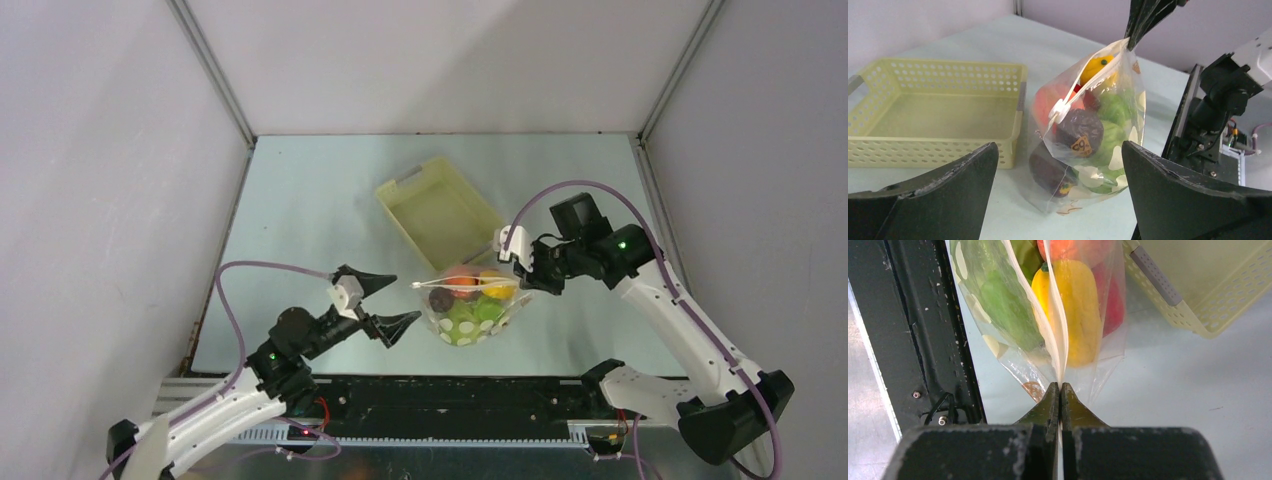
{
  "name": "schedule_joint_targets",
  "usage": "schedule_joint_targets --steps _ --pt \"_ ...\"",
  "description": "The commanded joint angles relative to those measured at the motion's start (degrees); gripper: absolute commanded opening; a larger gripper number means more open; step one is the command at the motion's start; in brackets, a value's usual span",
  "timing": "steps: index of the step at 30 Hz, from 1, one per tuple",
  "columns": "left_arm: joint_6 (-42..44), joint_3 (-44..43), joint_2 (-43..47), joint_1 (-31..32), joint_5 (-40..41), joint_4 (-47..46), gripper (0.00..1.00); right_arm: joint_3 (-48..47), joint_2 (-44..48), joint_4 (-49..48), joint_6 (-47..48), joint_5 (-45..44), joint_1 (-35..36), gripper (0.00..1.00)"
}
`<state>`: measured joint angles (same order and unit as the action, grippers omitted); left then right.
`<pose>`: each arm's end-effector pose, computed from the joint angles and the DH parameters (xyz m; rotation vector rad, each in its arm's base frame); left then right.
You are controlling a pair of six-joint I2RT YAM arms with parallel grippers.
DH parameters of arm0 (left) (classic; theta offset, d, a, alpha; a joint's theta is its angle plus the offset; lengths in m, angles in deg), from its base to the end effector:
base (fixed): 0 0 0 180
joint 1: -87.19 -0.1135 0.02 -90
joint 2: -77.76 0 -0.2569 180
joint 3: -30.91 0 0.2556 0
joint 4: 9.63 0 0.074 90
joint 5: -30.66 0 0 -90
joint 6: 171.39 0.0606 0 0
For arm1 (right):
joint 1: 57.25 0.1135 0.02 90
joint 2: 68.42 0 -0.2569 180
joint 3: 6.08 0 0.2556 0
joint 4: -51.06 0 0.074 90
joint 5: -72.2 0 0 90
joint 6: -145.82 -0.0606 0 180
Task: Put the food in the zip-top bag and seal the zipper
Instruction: Zip the zipper food storage bag at the center of the board.
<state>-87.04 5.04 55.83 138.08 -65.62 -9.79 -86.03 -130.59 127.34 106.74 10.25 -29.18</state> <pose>0.1025 -0.1365 0.2366 0.6851 1.4051 -0.8694 0.1719 0.1240 0.3100 -1.7075 1.7978 0.4674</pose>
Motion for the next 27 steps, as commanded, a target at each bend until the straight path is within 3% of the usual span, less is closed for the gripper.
schedule_joint_targets --steps 1,5,8,16,27 --pt "-5.8 5.9 3.3 -2.8 -3.1 -14.3 1.0 0.1 -0.2 0.3 -1.6 -2.8 1.3 0.0" --pt "-8.5 7.9 0.0 -5.6 -7.2 -22.9 1.0 0.0 -0.6 0.4 -1.9 -3.6 2.0 0.0" --pt "-8.8 5.6 -8.3 -6.4 -10.8 -25.5 1.0 0.0 -0.5 0.3 -2.0 -3.9 2.0 0.0" --pt "-13.2 -0.6 -27.2 -9.0 -25.9 -35.7 0.86 0.1 0.2 0.3 -2.1 -4.7 2.0 0.0" --pt "-11.9 1.5 -27.4 -9.1 -26.3 -38.0 0.72 0.1 0.0 0.2 -2.3 -4.9 1.7 0.0"
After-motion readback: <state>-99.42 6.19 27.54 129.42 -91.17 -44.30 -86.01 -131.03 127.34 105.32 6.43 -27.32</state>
